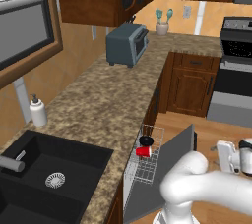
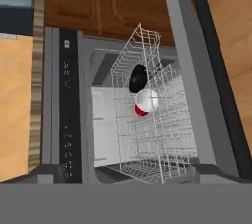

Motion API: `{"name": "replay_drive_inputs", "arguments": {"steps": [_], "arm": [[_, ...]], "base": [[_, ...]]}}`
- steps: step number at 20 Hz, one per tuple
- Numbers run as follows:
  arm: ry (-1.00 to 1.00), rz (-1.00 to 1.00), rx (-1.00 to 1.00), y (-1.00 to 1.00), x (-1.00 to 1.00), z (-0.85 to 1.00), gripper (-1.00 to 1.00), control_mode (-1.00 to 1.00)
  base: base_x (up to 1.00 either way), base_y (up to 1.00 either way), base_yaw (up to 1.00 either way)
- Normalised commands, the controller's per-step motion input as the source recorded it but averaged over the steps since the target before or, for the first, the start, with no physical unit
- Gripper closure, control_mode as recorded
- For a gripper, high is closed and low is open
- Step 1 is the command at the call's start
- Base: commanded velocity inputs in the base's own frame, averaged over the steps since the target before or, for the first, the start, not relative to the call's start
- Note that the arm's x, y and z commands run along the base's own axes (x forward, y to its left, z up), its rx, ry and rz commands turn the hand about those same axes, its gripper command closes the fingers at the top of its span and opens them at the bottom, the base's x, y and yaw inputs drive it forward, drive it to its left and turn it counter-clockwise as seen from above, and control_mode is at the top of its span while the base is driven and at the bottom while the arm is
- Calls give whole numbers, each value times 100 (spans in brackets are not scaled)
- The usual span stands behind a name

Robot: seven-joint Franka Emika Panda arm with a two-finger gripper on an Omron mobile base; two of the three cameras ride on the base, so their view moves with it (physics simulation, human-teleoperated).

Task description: Pick up the cup and bowl from the counter, place them in the dishwasher, and close the dishwasher door.

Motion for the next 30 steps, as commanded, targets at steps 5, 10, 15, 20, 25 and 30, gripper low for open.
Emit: {"name": "replay_drive_inputs", "arguments": {"steps": [5,10,15,20,25,30], "arm": [[-1,15,8,0,32,-54,-100,-100],[7,7,26,-28,19,-50,-100,-100],[3,1,33,-10,47,-82,-100,-100],[0,8,43,-12,58,-98,-100,-100],[0,5,34,-33,39,-100,-100,-100],[0,2,18,-59,31,-100,-100,-100]], "base": [[0,0,0],[0,0,0],[0,0,0],[0,0,0],[0,0,0],[0,0,0]]}}
